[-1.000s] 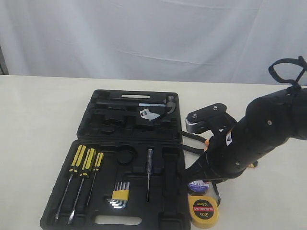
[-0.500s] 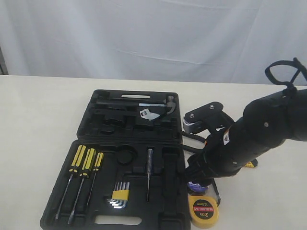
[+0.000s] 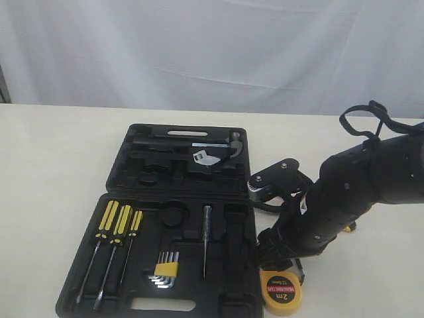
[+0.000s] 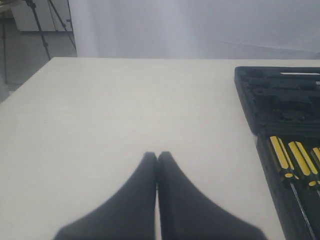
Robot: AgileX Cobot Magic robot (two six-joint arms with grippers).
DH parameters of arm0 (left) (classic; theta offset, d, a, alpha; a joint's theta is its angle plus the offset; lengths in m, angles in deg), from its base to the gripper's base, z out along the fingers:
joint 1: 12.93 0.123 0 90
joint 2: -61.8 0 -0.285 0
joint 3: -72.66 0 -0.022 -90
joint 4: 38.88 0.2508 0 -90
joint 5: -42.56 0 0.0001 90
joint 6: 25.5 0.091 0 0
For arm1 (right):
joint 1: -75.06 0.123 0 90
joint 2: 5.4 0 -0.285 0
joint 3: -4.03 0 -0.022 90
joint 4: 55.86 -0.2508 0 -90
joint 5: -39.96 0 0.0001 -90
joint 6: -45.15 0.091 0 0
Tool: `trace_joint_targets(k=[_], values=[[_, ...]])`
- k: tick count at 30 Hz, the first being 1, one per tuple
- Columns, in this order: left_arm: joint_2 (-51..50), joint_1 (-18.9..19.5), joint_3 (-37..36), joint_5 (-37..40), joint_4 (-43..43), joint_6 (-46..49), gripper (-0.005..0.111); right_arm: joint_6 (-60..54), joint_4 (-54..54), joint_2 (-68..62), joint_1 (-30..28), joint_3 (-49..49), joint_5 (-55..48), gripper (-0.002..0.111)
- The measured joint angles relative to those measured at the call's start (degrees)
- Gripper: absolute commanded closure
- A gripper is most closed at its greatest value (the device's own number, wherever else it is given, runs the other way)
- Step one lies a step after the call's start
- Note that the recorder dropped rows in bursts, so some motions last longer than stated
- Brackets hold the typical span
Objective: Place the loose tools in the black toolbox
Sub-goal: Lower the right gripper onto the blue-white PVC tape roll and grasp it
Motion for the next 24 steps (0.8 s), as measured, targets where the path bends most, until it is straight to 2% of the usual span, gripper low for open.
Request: trace_joint_targets(k=[24], values=[[0.0, 0.0, 0.0, 0.0, 0.0, 0.0, 0.107, 0.0, -0.87, 0.0, 0.0, 0.0, 2.38, 0.046]])
